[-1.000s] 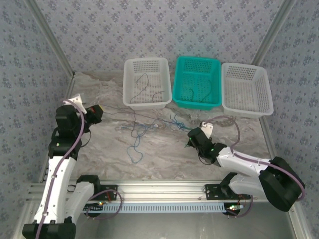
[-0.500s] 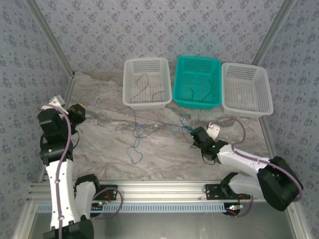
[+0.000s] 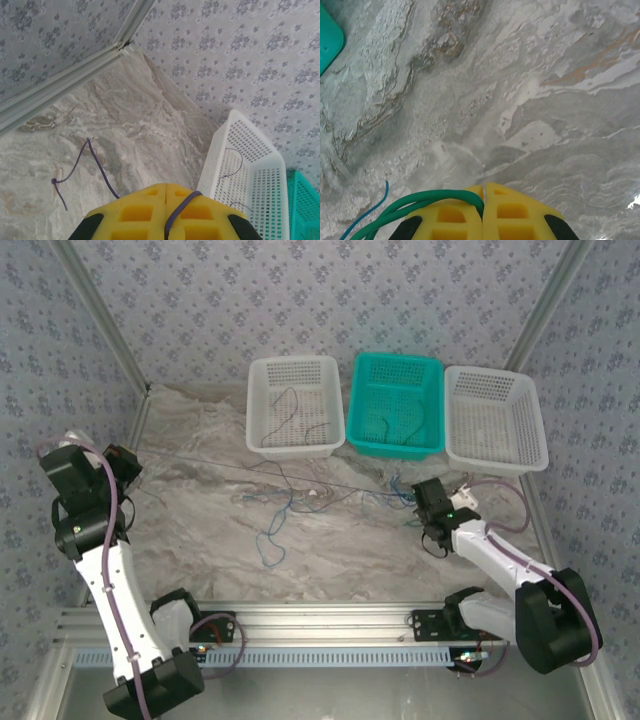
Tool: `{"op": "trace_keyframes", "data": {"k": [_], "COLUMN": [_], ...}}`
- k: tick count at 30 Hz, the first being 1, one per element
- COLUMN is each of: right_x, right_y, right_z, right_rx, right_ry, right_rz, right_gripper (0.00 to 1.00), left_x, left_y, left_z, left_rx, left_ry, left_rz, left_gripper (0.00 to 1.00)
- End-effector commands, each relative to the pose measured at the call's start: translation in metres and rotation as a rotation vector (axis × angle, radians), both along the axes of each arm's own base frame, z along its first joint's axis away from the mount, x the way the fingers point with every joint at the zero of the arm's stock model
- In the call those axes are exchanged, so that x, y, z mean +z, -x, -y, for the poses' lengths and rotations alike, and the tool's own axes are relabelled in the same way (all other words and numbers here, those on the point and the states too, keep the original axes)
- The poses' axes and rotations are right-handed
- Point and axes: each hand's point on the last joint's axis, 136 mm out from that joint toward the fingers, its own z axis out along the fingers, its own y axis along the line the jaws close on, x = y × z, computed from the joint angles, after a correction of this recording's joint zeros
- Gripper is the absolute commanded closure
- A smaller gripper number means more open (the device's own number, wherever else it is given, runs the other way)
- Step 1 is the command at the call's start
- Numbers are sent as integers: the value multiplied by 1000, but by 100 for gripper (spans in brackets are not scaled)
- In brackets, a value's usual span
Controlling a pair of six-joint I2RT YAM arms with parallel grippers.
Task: Untangle the cables
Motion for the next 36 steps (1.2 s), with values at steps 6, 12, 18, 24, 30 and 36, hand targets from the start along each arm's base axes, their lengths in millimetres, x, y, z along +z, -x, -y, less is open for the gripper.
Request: {"op": "trace_keyframes", "data": {"k": [6, 12, 18, 24, 30, 36], "right_x": [-18, 3, 4, 1, -9, -16], "right_y": [60, 24, 1, 4, 0, 3], "right_z": [77, 67, -15, -49, -65, -78], "right_rx": [-340, -192, 251, 350, 381, 406], "right_ry": [42, 0, 126, 256, 299, 296], "right_rz": [-136, 66, 19, -63, -138, -143], "right_gripper": [100, 100, 100, 100, 100, 100], "left_x": [34, 28, 53, 103, 182, 252], "left_y": [16, -1, -39, -47, -63, -99], "left_z": [-63, -56, 8, 104, 161, 188], "left_rx": [285, 216, -170, -477, -611, -660], "left_ry": [-121, -51, 68, -31, -133, -156], "left_rz": [51, 90, 317, 384, 499, 663], "left_gripper": [100, 100, 100, 100, 100, 100]}}
